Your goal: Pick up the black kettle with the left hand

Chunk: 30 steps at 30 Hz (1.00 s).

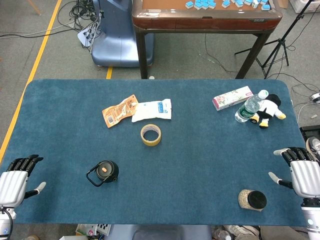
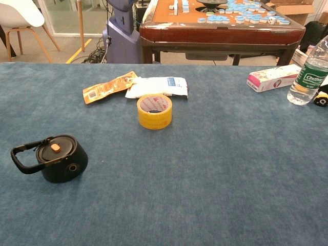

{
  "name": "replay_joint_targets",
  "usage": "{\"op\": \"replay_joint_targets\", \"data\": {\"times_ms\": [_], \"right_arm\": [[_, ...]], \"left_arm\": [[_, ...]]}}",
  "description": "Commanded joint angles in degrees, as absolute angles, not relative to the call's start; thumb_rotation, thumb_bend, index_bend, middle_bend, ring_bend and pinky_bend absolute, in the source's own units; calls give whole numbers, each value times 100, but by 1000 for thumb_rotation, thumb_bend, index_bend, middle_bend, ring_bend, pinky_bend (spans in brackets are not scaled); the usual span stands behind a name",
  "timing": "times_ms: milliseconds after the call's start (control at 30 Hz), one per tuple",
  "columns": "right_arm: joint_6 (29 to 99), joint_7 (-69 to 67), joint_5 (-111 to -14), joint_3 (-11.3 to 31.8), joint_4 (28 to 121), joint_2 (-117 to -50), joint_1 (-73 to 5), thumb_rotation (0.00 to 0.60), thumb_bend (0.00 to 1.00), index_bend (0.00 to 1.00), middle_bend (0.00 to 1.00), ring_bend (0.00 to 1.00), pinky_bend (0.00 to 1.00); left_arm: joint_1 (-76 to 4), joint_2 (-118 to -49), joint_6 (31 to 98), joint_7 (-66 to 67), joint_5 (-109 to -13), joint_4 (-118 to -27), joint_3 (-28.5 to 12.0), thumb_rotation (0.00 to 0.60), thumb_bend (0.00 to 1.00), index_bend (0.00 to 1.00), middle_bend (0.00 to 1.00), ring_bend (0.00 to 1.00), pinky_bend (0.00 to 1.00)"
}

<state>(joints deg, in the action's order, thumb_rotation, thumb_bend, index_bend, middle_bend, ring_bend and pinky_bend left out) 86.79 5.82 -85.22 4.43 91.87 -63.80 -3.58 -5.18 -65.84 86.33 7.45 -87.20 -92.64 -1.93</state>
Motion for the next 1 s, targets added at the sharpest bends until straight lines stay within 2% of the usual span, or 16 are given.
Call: {"op": "replay_joint_targets", "data": {"times_ms": [33,567,833,1000], "right_arm": [[8695,572,-8524,449,9183,-6381,-350,600,141,362,371,236,196],[8968,585,-8541,642,9213,-6252,-332,600,141,362,371,236,196],[9041,704,-8387,824,9329,-6124,-359,600,141,362,371,236,196],[8982,822,-8276,895,9403,-6060,-402,600,141,362,371,236,196]], "left_arm": [[-519,-6580,8624,738,-8718,-9265,-189,600,174,235,204,226,156],[-762,-6412,8488,249,-9162,-9122,-143,600,173,237,205,226,156],[-1156,-6306,8307,-97,-9712,-9048,-119,600,173,285,239,231,154],[-1416,-6351,8125,-141,-9965,-9076,-98,600,173,360,317,295,150]]}}
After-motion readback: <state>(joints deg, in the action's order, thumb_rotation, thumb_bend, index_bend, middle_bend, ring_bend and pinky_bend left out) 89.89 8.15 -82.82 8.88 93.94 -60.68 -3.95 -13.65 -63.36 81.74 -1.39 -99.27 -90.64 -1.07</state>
